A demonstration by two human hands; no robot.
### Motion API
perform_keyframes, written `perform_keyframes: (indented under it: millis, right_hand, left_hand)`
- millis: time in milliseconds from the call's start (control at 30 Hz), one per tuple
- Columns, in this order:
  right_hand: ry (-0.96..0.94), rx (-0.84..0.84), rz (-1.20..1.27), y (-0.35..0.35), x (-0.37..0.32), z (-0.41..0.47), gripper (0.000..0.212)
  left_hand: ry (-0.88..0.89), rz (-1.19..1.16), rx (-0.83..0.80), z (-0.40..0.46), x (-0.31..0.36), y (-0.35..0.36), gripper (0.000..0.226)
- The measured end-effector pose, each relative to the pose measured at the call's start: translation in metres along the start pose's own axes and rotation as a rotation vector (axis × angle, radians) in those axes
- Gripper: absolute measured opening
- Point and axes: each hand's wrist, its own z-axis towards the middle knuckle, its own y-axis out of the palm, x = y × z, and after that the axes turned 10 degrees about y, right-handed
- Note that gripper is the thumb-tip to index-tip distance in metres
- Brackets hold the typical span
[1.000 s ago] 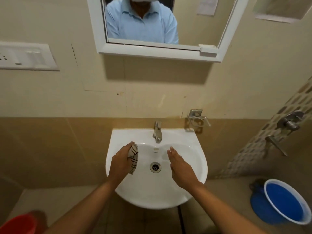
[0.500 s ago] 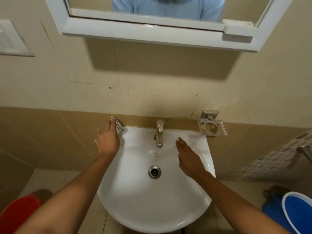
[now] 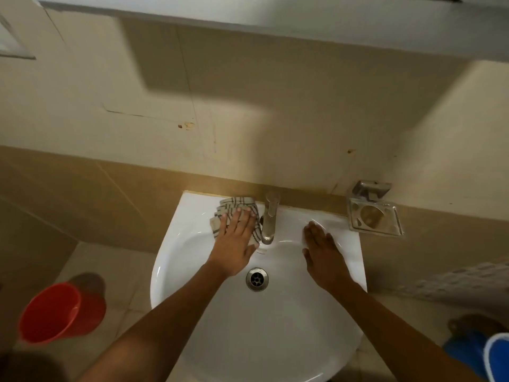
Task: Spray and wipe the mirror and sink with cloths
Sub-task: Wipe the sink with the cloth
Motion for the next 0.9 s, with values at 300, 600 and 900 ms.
perform_keyframes:
  millis: [300,600,900]
  right_hand:
    - [0.006,0.031,-0.035,0.009,0.002,0.002,0.054]
    - [0.112,-0.009,-0.014,0.002,-0.003,0.001,0.066]
    - [0.278,-0.012,0.035,-0.013,-0.005,-0.017,0.072]
  left_hand:
    - [0.036,0.08,-0.037,-0.025,-0.068,-0.007,0.075]
    - [-0.176,0.026,0.06,-0.039,-0.074,-0.009,0.072]
    - [0.017,-0.019,0.021,-0.007,-0.025,-0.003,0.066]
